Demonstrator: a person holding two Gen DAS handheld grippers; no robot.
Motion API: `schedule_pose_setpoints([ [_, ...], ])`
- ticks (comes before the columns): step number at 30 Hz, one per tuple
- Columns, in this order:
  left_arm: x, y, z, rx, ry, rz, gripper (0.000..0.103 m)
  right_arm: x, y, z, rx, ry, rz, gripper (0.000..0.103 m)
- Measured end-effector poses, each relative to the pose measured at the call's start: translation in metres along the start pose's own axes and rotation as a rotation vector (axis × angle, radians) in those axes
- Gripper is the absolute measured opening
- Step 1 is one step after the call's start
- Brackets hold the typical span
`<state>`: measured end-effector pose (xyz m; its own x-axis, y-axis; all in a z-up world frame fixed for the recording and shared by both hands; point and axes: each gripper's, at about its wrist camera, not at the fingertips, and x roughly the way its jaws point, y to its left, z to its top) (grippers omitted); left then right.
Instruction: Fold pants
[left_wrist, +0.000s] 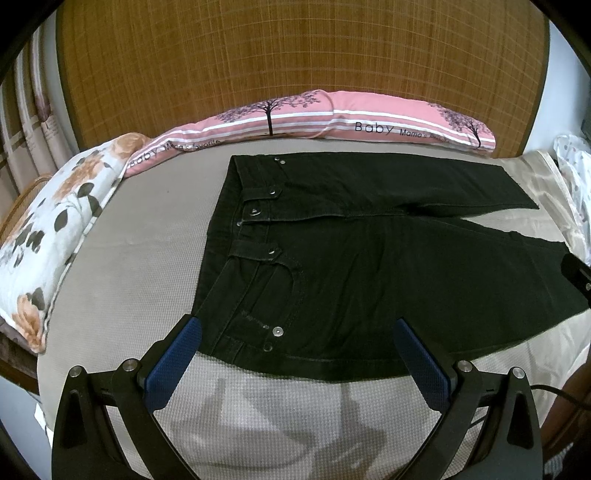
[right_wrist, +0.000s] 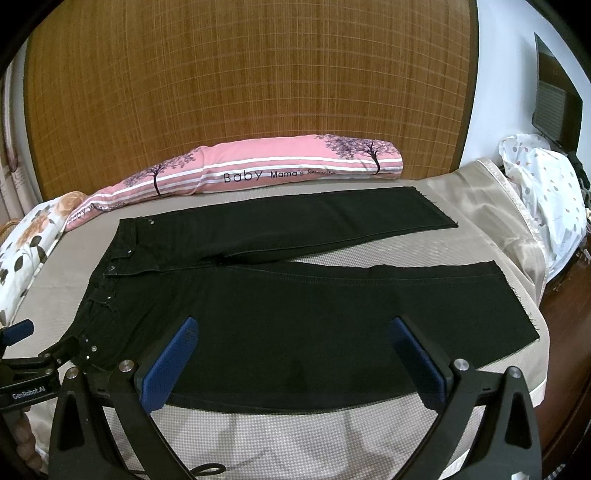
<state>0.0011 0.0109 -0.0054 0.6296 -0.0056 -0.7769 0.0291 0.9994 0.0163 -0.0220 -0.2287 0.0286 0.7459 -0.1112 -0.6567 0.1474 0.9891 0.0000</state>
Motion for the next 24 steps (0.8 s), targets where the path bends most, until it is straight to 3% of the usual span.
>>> schedule_pose_setpoints([
  [3,0.003,0.002,0.002,-0.008,0.002,-0.014,0.103,0.002,0.001,-0.001,-0.004,0.002,0.002,0.103],
  [8,0.014,0.020,0.019,-0.061,0.008,-0.108,0.103,0.015,0.006,0.002,-0.016,0.021,0.044,0.103],
  [15,0.050,0.072,0.079,-0.186,0.016,-0.188,0.101,0.044,0.014,0.021,-0.043,0.071,0.092,0.103],
  [17,0.066,0.087,0.100,-0.204,0.020,-0.198,0.098,0.056,0.017,0.030,-0.045,0.083,0.099,0.103],
  [22,0.112,0.119,0.150,-0.250,0.054,-0.267,0.075,0.093,0.032,0.057,-0.066,0.108,0.111,0.103],
  [24,0.129,0.125,0.164,-0.252,0.064,-0.296,0.070,0.106,0.039,0.068,-0.079,0.109,0.116,0.103],
])
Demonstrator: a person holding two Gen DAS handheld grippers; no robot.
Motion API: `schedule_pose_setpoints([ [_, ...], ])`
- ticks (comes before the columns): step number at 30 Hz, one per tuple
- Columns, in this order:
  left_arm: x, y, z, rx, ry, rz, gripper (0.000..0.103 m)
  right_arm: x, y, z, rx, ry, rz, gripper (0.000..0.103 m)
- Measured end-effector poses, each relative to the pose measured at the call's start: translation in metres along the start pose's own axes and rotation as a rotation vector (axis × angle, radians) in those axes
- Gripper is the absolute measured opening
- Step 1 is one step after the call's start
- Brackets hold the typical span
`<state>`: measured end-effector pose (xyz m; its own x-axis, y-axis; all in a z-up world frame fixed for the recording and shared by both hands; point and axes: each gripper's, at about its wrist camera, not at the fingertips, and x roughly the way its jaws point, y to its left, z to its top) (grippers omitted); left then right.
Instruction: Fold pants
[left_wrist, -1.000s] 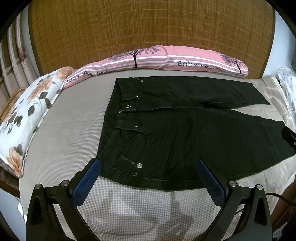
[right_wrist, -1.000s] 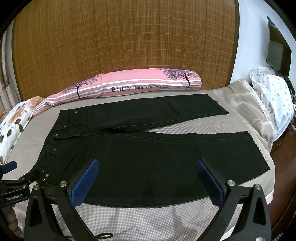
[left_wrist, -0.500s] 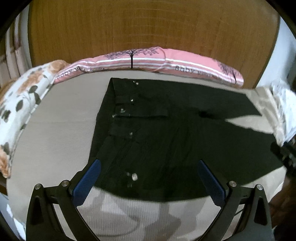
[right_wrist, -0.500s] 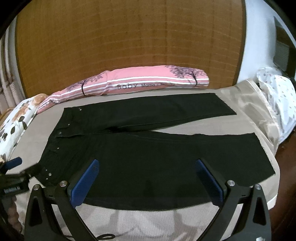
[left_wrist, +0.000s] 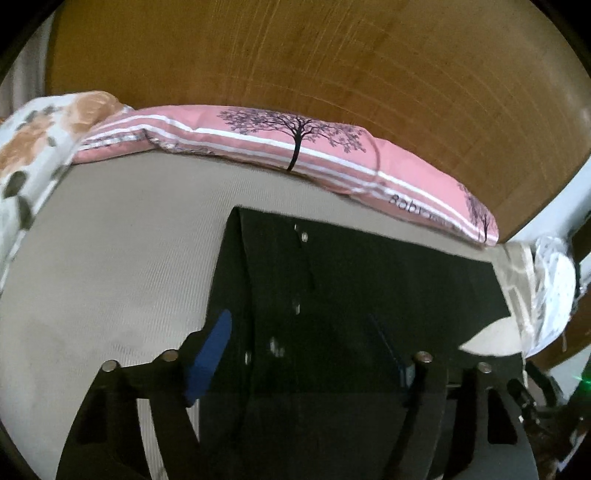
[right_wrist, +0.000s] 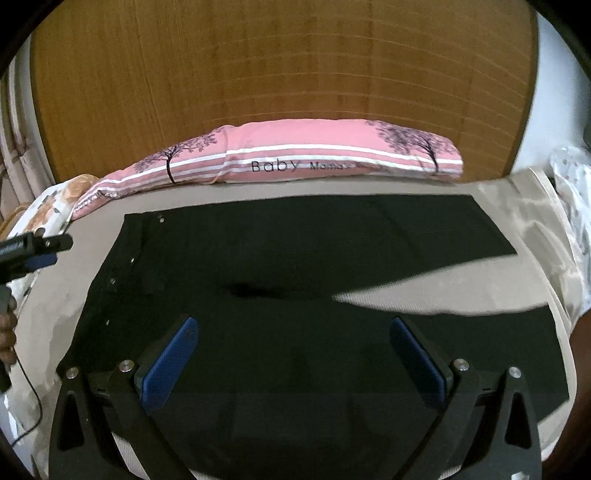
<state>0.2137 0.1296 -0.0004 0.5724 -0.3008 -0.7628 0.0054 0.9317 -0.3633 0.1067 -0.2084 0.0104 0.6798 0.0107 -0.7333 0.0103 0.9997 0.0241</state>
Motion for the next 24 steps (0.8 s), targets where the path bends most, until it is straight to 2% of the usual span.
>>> schedule_pose_setpoints([
  [2,0.017,0.009,0.015,-0.016,0.027,-0.024,0.065,0.015,0.006,0.016,-0.011,0.005,0.026,0.103],
  [5,0.047,0.029,0.035,-0.099,0.095,-0.147,0.058,0.037,0.010,0.038,0.015,0.027,0.104,0.103],
  [8,0.076,0.050,0.047,-0.176,0.145,-0.200,0.049,0.061,0.014,0.057,0.058,0.060,0.185,0.103],
  [14,0.112,0.076,0.058,-0.234,0.203,-0.225,0.041,0.102,0.027,0.084,0.032,0.090,0.194,0.103],
  [20,0.131,0.095,0.063,-0.250,0.221,-0.221,0.041,0.136,0.032,0.097,0.018,0.122,0.213,0.103],
  [24,0.130,0.104,0.061,-0.252,0.226,-0.260,0.041,0.152,0.040,0.100,0.015,0.130,0.221,0.103],
])
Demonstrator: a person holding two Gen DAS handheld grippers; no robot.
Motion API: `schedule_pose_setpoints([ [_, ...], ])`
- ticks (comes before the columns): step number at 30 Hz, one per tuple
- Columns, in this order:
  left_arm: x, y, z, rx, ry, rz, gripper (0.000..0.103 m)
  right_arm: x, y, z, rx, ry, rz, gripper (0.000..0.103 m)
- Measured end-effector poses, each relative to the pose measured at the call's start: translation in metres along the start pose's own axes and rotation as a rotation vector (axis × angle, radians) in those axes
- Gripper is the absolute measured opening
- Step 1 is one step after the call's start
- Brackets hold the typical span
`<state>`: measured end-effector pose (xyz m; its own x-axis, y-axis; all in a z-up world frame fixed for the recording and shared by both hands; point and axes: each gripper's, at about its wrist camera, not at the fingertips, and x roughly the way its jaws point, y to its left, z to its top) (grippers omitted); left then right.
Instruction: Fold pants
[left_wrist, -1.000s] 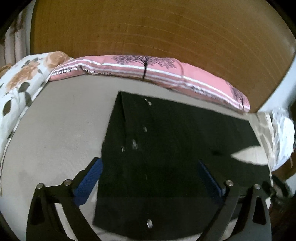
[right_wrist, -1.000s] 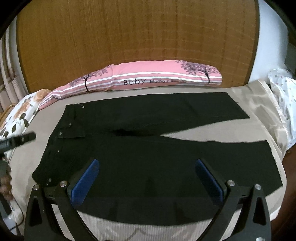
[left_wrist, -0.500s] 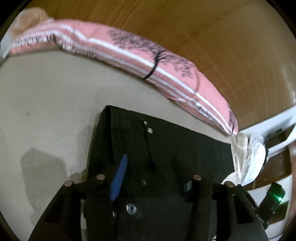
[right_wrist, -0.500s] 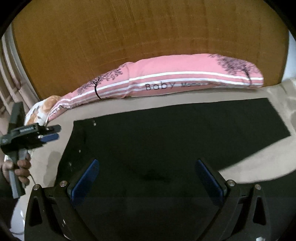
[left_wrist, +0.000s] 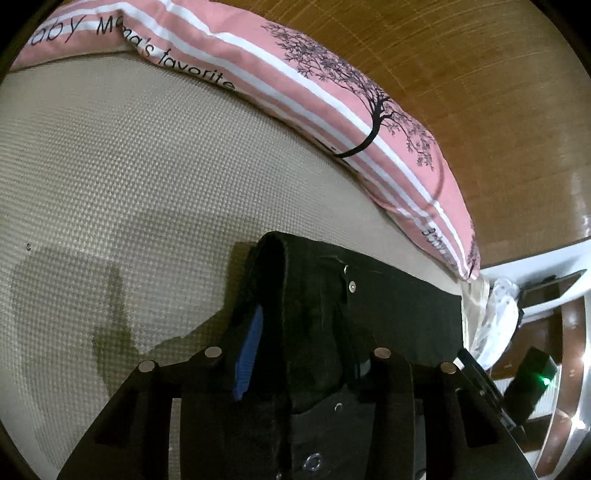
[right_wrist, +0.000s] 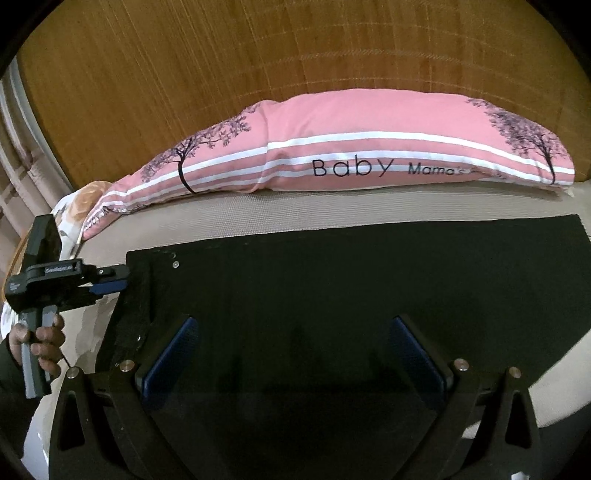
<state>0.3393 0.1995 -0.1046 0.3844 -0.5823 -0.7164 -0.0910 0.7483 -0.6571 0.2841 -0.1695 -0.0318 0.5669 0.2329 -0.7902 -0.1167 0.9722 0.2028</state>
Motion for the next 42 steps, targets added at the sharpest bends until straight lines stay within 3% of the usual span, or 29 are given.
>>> schedule_pose_setpoints([
  [7,0.015,-0.010,0.006,0.024,0.030,-0.034,0.041,0.021,0.001,0.007,0.004,0.017,0.007,0.103],
  [13,0.029,-0.021,0.025,0.041,0.008,-0.034,0.041,0.031,0.005,0.011,-0.042,0.019,0.025,0.103],
  [18,0.045,-0.020,0.033,0.024,0.003,-0.035,0.041,0.050,0.006,0.024,-0.078,0.057,0.139,0.103],
  [20,0.045,-0.020,0.032,0.034,-0.016,-0.026,0.032,0.059,0.002,0.032,-0.109,0.071,0.150,0.103],
  [21,0.046,-0.022,0.032,0.050,-0.025,0.005,0.013,0.062,0.001,0.035,-0.127,0.074,0.149,0.103],
  [22,0.044,-0.022,0.030,0.071,-0.034,0.025,0.011,0.066,-0.002,0.041,-0.158,0.082,0.151,0.103],
  [26,0.016,-0.033,0.018,0.100,-0.127,-0.063,0.010,0.080,-0.013,0.062,-0.290,0.112,0.147,0.103],
  [31,-0.021,-0.067,-0.007,0.236,-0.223,-0.127,0.009,0.093,-0.019,0.090,-0.491,0.215,0.226,0.097],
  [35,-0.035,-0.079,-0.021,0.299,-0.251,-0.121,0.009,0.102,-0.026,0.107,-0.638,0.331,0.284,0.082],
  [38,-0.043,-0.081,-0.026,0.305,-0.266,-0.127,0.009,0.113,-0.039,0.115,-0.669,0.451,0.324,0.074],
  [42,-0.054,-0.082,-0.031,0.303,-0.292,-0.122,0.009,0.118,-0.057,0.116,-0.693,0.535,0.369,0.066],
])
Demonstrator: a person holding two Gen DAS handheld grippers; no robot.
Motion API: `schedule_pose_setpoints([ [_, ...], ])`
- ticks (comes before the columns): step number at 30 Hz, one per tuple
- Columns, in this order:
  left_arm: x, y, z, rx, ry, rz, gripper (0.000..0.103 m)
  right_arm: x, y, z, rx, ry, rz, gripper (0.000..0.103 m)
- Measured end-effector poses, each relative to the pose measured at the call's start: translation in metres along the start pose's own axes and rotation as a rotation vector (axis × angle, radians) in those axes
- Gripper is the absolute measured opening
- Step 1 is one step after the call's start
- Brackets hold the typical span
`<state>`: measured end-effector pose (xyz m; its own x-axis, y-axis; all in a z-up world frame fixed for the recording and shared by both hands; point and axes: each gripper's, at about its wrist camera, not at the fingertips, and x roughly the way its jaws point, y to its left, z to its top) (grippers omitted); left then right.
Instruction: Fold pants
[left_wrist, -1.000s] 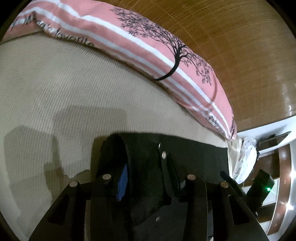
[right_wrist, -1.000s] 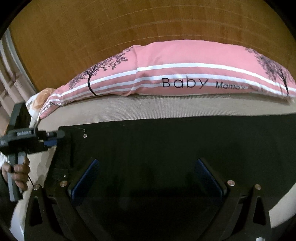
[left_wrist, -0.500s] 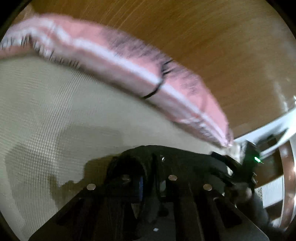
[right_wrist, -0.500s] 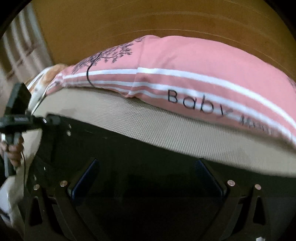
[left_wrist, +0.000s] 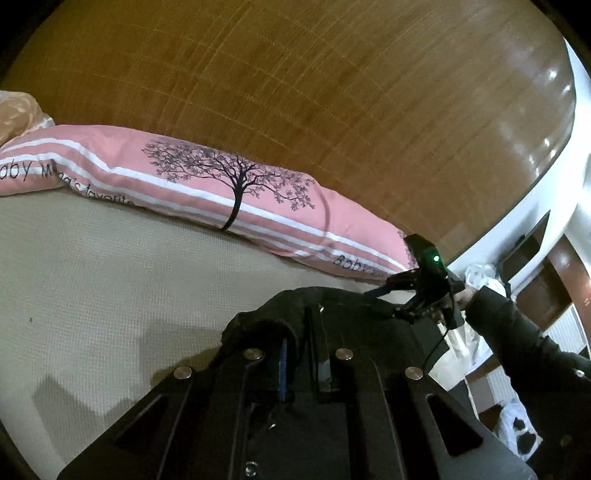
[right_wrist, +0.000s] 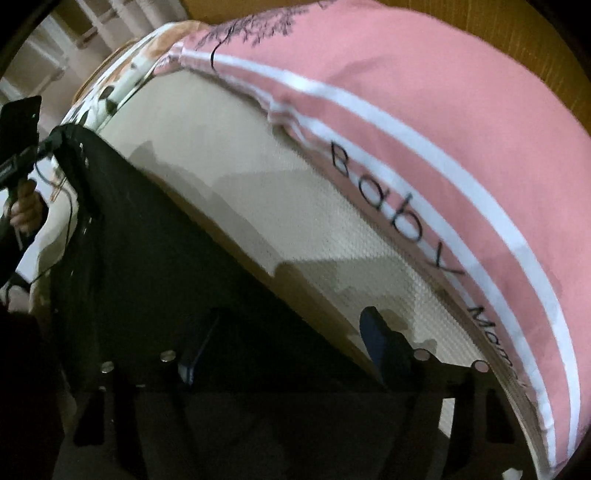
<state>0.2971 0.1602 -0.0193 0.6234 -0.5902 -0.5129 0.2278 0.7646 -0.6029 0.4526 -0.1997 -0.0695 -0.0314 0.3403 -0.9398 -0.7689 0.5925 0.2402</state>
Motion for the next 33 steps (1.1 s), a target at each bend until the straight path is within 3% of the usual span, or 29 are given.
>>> schedule_pose_setpoints([
  [2,-0.002,-0.003,-0.003,0.001,-0.003,0.009,0.009,0.001,-0.004,-0.004,-0.022,0.036,0.025,0.058],
  [8,-0.002,-0.005,-0.005,0.010,-0.004,0.022,0.009,0.007,-0.019,-0.019,-0.036,0.112,-0.008,0.054],
  [11,-0.002,-0.005,-0.004,0.005,-0.001,0.032,0.009,0.003,-0.025,-0.028,-0.015,0.092,-0.013,0.041],
  [13,-0.001,-0.005,-0.004,0.013,0.000,0.036,0.009,-0.001,-0.025,-0.035,-0.016,0.082,-0.032,0.028],
  [14,0.000,-0.006,-0.004,0.019,0.000,0.045,0.009,-0.002,-0.022,-0.037,-0.025,0.081,-0.045,0.015],
  [15,0.000,-0.006,-0.004,0.029,-0.001,0.059,0.009,-0.002,-0.018,-0.039,-0.035,0.086,-0.072,0.013],
  [20,-0.001,-0.010,-0.009,0.068,-0.004,0.123,0.009,-0.020,0.012,-0.055,-0.020,-0.014,-0.238,0.009],
  [24,-0.017,-0.024,-0.014,0.109,-0.005,0.126,0.009,-0.050,0.052,-0.084,0.038,-0.114,-0.391,0.008],
  [28,-0.044,-0.041,-0.027,0.136,-0.004,0.103,0.009,-0.080,0.102,-0.121,0.097,-0.201,-0.471,0.007],
  [33,-0.079,-0.068,-0.057,0.206,0.028,0.125,0.009,-0.115,0.150,-0.165,0.194,-0.273,-0.525,0.007],
])
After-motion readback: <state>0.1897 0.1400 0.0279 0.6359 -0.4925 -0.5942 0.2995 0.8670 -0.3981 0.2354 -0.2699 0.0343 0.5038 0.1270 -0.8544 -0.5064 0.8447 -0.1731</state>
